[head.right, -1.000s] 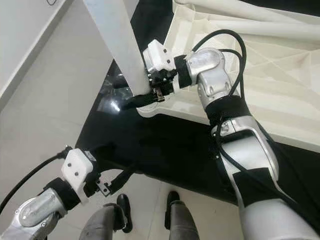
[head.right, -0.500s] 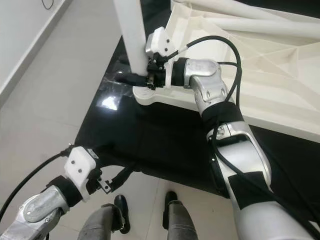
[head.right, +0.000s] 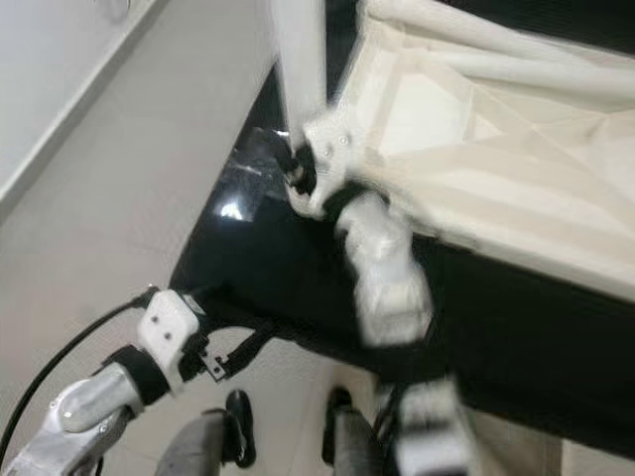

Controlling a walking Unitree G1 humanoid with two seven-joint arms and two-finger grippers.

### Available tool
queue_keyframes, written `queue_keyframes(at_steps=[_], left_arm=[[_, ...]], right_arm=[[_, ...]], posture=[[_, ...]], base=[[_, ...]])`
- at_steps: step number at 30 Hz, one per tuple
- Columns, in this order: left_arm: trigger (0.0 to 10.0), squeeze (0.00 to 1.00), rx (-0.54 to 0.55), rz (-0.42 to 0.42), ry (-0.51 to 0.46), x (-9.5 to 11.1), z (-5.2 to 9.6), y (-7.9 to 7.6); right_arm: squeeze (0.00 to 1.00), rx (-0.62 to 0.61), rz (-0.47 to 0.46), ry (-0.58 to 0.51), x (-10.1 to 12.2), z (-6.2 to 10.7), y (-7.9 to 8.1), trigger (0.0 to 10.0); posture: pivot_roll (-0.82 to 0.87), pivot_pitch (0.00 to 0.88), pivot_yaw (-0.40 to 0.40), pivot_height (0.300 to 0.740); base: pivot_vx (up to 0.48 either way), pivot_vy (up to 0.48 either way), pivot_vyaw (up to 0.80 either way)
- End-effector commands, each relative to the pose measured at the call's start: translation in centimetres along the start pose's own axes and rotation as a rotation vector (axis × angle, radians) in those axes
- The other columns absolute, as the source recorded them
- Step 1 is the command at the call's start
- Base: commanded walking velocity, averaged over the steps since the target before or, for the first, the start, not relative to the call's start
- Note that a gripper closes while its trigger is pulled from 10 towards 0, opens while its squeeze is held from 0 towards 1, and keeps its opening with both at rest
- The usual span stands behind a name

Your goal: Building children table

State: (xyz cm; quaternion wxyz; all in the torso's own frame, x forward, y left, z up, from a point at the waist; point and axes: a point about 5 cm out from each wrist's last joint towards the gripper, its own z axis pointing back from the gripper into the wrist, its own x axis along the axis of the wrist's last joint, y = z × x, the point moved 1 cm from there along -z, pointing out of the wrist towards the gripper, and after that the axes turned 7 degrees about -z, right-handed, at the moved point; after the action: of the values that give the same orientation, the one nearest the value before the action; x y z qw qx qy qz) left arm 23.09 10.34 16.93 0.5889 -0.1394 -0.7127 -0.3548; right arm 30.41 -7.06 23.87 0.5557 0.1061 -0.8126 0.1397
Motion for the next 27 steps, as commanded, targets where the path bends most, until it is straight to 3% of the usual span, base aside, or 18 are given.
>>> queue_keyframes(at_steps=[1, 3, 9, 10, 13, 17, 18, 20, 27], left_arm=[[10.0, 0.0, -0.017, 0.005, 0.011, -0.5, 0.0, -0.2], [10.0, 0.0, -0.018, -0.002, 0.012, -0.7, -0.1, 0.0], [10.0, 0.0, -0.018, -0.005, 0.011, -0.8, -0.2, 0.0], [10.0, 0.0, 0.014, -0.004, 0.0, -0.8, -0.3, 0.8], [10.0, 0.0, 0.079, -0.032, -0.021, -0.6, -0.3, 2.7], [10.0, 0.0, 0.092, -0.038, -0.024, -0.6, -0.3, 3.2], [10.0, 0.0, 0.163, -0.063, -0.081, 1.4, -0.1, 6.0], [10.0, 0.0, 0.205, -0.088, -0.139, 3.5, 0.3, 8.2], [10.0, 0.0, 0.206, -0.129, -0.211, 6.3, 0.8, 10.2]], right_arm=[[0.0, 0.0, 0.0, 0.398, -7.6, 2.4, 1.1, 10.0], [0.0, -0.029, 0.021, 0.379, -7.0, 1.5, 1.4, 10.0], [0.0, -0.071, 0.023, 0.392, -6.6, 1.7, 1.5, 10.0], [0.0, -0.093, 0.02, 0.378, -6.5, 0.9, 1.1, 10.0], [0.0, -0.144, 0.021, 0.36, -6.2, 0.2, 0.5, 10.0], [0.0, -0.152, 0.023, 0.361, -6.2, 0.3, 0.5, 10.0], [0.0, -0.154, 0.023, 0.362, -6.6, 0.4, 0.2, 10.0], [0.0, -0.166, 0.03, 0.368, -7.0, 0.4, -0.2, 10.0], [0.0, -0.204, 0.051, 0.369, -7.3, -0.2, -1.3, 10.0]], posture=[[0.05, 0.41, 0.049, 0.74], [0.05, 0.404, 0.053, 0.74], [0.05, 0.397, 0.055, 0.74], [0.06, 0.35, 0.049, 0.74], [0.06, 0.343, 0.049, 0.74], [0.06, 0.334, 0.05, 0.74], [0.06, 0.315, 0.053, 0.74], [0.07, 0.303, 0.058, 0.74], [0.07, 0.285, 0.06, 0.74]], base=[[0.0, 0.0, 0.0], [0.0, 0.0, 0.0], [0.0, 0.0, 0.0], [0.0, 0.0, 0.0], [0.0, 0.0, 0.0], [0.0, 0.0, 0.0], [0.0, 0.0, 0.0], [0.0, 0.0, 0.0], [0.0, 0.0, 0.0]])
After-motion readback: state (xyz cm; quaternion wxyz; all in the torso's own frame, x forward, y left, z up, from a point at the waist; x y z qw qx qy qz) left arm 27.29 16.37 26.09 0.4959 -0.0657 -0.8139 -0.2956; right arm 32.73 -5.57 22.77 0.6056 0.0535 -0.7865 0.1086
